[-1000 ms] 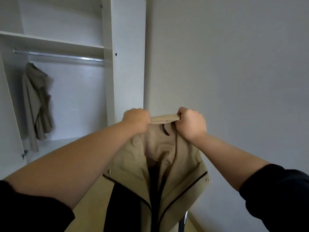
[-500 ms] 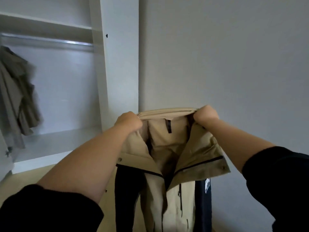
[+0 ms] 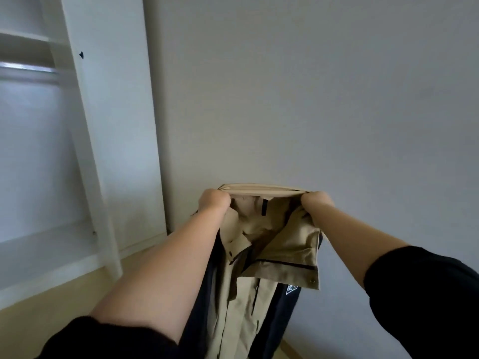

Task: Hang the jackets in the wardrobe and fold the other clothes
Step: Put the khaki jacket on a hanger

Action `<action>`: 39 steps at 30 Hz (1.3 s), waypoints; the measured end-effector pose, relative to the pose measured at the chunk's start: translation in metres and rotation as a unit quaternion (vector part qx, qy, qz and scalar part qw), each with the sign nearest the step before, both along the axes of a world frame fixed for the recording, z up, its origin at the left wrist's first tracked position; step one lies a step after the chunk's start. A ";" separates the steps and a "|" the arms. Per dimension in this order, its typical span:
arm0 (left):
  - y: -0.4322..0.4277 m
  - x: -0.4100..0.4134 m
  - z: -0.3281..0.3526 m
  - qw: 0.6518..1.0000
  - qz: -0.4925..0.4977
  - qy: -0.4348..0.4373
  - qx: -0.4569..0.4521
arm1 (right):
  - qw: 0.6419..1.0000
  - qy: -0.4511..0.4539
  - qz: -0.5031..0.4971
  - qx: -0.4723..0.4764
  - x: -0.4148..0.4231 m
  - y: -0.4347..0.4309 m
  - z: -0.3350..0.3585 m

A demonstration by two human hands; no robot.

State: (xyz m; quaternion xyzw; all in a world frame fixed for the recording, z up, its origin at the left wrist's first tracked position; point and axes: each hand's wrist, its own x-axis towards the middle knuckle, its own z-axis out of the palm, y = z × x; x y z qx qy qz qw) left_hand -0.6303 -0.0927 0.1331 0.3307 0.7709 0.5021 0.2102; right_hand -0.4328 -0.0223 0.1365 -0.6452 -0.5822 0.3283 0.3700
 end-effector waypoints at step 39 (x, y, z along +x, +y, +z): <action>-0.171 0.563 -0.043 0.896 -0.391 -0.189 -0.094 | 0.921 -0.121 -0.367 0.054 0.557 -0.308 -0.046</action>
